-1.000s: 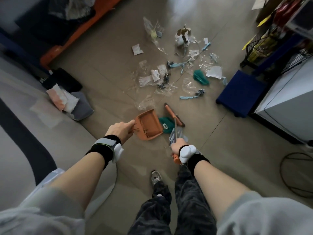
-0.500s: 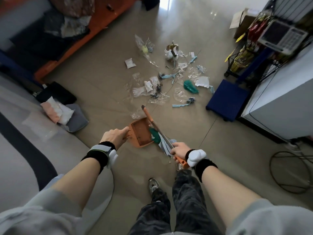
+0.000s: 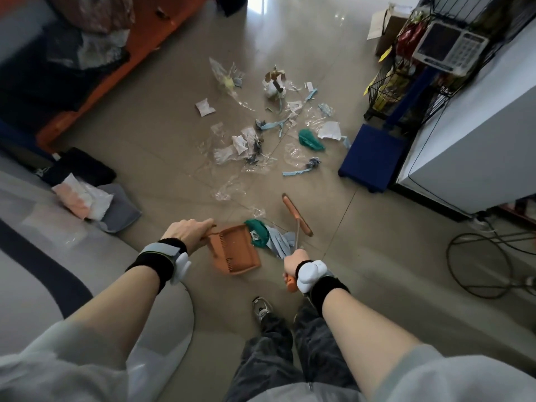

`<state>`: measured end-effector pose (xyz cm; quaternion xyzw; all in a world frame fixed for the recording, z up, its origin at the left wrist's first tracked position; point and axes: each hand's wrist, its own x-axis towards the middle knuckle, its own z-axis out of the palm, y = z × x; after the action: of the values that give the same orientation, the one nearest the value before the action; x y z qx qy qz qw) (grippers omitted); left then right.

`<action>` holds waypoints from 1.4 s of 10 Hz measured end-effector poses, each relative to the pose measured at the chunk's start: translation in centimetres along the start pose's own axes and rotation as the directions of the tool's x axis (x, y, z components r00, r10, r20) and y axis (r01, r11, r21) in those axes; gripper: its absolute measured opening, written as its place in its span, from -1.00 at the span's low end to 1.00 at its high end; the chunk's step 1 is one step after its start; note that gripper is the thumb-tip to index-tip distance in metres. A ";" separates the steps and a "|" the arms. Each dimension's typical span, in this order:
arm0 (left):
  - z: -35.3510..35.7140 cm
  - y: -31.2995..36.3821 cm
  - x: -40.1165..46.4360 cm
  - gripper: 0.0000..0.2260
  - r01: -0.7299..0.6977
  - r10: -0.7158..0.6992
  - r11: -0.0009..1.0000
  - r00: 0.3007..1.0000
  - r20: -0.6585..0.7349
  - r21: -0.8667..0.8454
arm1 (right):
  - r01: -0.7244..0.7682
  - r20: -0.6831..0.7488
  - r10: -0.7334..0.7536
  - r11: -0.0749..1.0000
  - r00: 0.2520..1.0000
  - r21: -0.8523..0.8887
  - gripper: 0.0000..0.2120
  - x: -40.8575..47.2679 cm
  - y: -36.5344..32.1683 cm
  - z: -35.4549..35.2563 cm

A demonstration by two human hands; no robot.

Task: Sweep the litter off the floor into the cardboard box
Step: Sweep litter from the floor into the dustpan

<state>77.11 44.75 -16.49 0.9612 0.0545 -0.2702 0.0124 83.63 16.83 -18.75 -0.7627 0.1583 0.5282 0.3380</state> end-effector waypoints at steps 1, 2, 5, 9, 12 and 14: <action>0.9 0.7 0.1 -0.79 0.040 -0.041 0.998 0.999 -0.021 -0.037 | -0.012 0.019 0.011 0.999 1.000 0.039 -0.93 1.4 1.5 1.9; 1.1 1.1 0.2 -0.78 0.063 -0.065 0.997 0.997 -0.037 -0.052 | -0.002 0.028 0.003 0.999 1.000 -0.037 -0.83 2.7 2.8 3.6; 2.2 -0.2 0.4 -0.76 0.141 -0.160 0.973 0.983 -0.095 -0.181 | 0.132 0.208 -0.068 0.942 0.976 -0.309 -0.78 4.7 4.9 6.2; 4.0 -0.4 -3.3 -0.74 0.291 -0.361 0.850 0.929 -0.083 -0.439 | 0.102 0.113 -0.073 0.957 0.991 -0.273 -0.82 -0.3 -3.4 -0.3; 6.3 -0.8 -6.9 -0.71 0.476 -0.556 0.698 0.831 0.013 -0.535 | 0.269 0.135 -0.245 0.676 0.960 -0.687 -0.89 4.7 -8.8 3.2; 8.0 -0.6 -6.9 -0.70 0.538 -0.613 0.634 0.787 0.062 -0.556 | 0.312 0.183 -0.270 0.589 0.945 -0.746 -0.90 7.4 -8.4 6.0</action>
<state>66.98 44.29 -19.73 0.8635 0.4338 -0.1682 0.1949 87.37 27.89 -23.91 -0.8352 -0.2155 0.5013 0.0687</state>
